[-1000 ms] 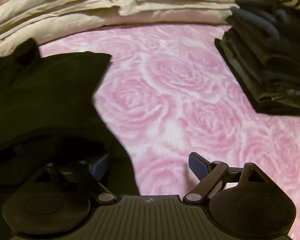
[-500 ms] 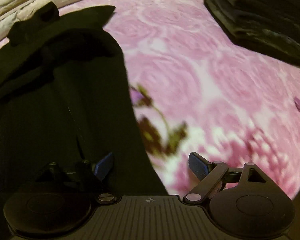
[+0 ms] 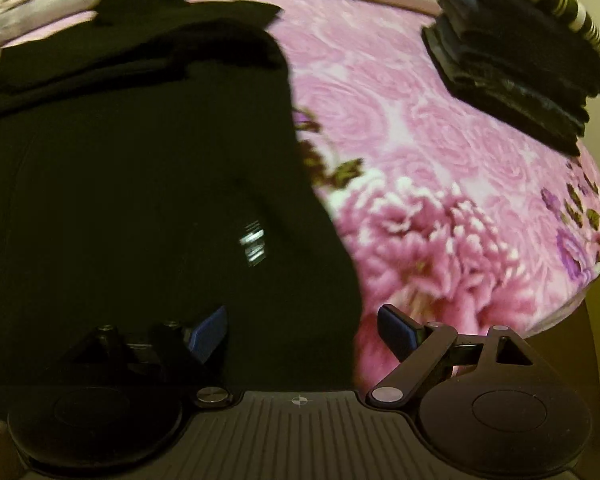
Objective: Fold clothes
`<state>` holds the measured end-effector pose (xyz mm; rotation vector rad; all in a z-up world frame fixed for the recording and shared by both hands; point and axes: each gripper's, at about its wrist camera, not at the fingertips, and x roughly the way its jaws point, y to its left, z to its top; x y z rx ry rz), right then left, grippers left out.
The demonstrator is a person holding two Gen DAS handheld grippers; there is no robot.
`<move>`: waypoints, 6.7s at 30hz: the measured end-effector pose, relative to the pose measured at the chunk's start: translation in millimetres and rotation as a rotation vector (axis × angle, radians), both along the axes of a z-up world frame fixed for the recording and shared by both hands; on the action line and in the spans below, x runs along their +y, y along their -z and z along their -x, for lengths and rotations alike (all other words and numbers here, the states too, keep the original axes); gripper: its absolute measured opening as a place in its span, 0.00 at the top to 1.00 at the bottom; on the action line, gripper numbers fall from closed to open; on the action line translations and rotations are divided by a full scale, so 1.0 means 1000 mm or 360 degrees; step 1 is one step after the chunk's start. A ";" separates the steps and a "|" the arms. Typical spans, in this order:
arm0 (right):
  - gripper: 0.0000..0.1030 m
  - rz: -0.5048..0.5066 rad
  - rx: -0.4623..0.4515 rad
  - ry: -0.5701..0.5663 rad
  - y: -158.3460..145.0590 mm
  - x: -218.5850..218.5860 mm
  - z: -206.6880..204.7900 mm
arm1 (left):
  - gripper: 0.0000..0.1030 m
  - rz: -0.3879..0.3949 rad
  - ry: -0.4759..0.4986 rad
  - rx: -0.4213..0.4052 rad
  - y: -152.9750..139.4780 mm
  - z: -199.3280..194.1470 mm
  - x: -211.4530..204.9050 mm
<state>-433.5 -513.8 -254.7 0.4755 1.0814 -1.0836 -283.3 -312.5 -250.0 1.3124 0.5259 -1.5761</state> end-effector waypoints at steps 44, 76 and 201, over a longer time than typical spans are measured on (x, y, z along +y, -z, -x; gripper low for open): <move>0.32 0.0395 0.0002 -0.1543 0.041 0.168 -0.124 | 0.93 0.0179 0.0132 0.0271 -0.047 -0.001 -0.023; 0.11 0.0519 0.0117 -0.1401 0.067 0.157 -0.087 | 0.95 0.0212 -0.0039 0.0179 -0.059 0.006 -0.012; 0.33 -0.0306 -0.0528 -0.0624 -0.022 -0.094 -0.178 | 0.73 -0.0080 -0.0639 0.0521 -0.009 -0.266 -0.199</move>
